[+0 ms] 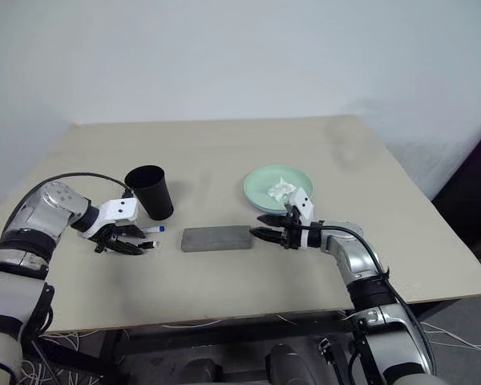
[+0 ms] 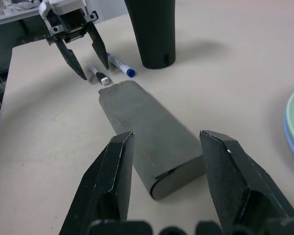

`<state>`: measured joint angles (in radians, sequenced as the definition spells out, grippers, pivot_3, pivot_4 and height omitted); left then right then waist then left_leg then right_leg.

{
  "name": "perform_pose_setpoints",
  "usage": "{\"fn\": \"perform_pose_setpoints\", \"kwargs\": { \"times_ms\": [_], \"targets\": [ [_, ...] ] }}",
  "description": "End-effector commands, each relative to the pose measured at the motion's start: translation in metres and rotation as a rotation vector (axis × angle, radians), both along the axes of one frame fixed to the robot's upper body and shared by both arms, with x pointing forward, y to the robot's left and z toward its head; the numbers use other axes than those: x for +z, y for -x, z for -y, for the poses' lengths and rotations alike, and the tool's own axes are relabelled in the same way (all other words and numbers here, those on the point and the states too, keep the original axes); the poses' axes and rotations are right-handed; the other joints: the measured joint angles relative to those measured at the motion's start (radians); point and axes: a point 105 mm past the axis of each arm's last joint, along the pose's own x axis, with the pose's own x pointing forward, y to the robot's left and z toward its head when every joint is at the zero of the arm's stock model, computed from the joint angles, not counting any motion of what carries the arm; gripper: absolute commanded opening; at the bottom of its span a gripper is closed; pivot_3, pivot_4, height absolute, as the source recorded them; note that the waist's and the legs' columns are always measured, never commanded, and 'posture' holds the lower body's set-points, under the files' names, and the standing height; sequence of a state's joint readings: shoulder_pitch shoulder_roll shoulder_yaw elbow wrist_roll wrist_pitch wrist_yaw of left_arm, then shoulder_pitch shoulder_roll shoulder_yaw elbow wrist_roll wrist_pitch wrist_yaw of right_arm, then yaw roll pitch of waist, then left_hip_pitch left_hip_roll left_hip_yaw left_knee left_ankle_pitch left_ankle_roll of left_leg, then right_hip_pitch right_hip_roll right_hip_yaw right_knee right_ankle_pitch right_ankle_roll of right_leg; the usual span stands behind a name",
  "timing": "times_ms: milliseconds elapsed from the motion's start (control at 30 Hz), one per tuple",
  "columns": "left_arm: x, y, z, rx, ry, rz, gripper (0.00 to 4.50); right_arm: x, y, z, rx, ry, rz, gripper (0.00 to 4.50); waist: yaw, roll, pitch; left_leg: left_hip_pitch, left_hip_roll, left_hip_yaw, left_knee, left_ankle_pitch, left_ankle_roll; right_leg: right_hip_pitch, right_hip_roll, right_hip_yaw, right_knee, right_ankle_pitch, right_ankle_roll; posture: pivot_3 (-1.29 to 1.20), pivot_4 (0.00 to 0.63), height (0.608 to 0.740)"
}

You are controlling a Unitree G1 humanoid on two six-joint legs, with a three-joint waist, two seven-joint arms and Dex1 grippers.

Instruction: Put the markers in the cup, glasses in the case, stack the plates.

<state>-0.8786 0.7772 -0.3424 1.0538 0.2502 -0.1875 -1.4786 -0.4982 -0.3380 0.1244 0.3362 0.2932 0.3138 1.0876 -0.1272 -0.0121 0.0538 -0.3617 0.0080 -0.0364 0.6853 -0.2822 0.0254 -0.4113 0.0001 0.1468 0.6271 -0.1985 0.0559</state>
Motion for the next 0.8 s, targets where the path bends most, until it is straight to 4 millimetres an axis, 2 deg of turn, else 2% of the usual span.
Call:
{"fn": "perform_pose_setpoints", "kwargs": {
  "times_ms": [33, 233, 333, 500, 667, 800],
  "targets": [
    [0.007, -0.005, 0.000, -0.022, -0.030, 0.010, 2.31, 0.017, -0.003, 0.004, -0.015, -0.023, 0.061, 2.32, -0.001, 0.000, 0.000, 0.000, 0.000, 0.000, 0.000, 0.000, 0.000, 0.000, 0.000, 0.000, 0.000, 0.000, 0.000, 0.00, 0.000, 0.740],
    [-0.003, 0.003, -0.006, -0.053, -0.095, -0.037, 2.31, 0.017, -0.003, 0.007, -0.026, -0.019, 0.060, 2.32, -0.001, 0.000, 0.000, 0.000, 0.000, 0.000, 0.000, 0.000, 0.000, 0.000, 0.000, 0.000, 0.001, 0.000, 0.000, 0.00, 0.000, 0.740],
    [-0.004, 0.003, -0.008, -0.051, -0.096, -0.033, 1.76, 0.017, -0.003, 0.007, -0.027, -0.019, 0.060, 2.32, -0.001, 0.000, 0.000, 0.001, 0.000, 0.000, 0.000, 0.000, 0.000, 0.000, 0.000, 0.001, 0.001, 0.000, 0.000, 0.00, 0.000, 0.740],
    [-0.003, 0.004, -0.010, -0.043, -0.081, -0.023, 0.12, 0.017, -0.003, 0.007, -0.026, -0.018, 0.059, 2.32, -0.001, 0.000, 0.000, 0.002, 0.000, 0.000, 0.001, 0.000, 0.000, 0.000, 0.000, 0.001, 0.004, 0.000, 0.000, 0.00, 0.000, 0.740],
    [0.006, 0.007, -0.008, -0.078, -0.015, 0.001, 0.11, 0.017, -0.003, 0.006, -0.021, -0.017, 0.060, 2.32, -0.002, 0.000, 0.000, 0.001, 0.000, 0.000, 0.002, 0.000, 0.000, 0.000, 0.000, 0.001, 0.004, 0.000, 0.000, 0.00, 0.000, 0.740],
    [0.032, 0.005, 0.009, -0.083, 0.179, 0.064, 0.11, 0.017, -0.002, 0.007, -0.017, -0.013, 0.058, 2.32, -0.001, -0.001, 0.000, 0.000, 0.000, 0.000, 0.001, 0.000, 0.000, -0.002, 0.000, 0.001, 0.004, 0.000, 0.000, 0.00, 0.000, 0.740]
  ]
}}
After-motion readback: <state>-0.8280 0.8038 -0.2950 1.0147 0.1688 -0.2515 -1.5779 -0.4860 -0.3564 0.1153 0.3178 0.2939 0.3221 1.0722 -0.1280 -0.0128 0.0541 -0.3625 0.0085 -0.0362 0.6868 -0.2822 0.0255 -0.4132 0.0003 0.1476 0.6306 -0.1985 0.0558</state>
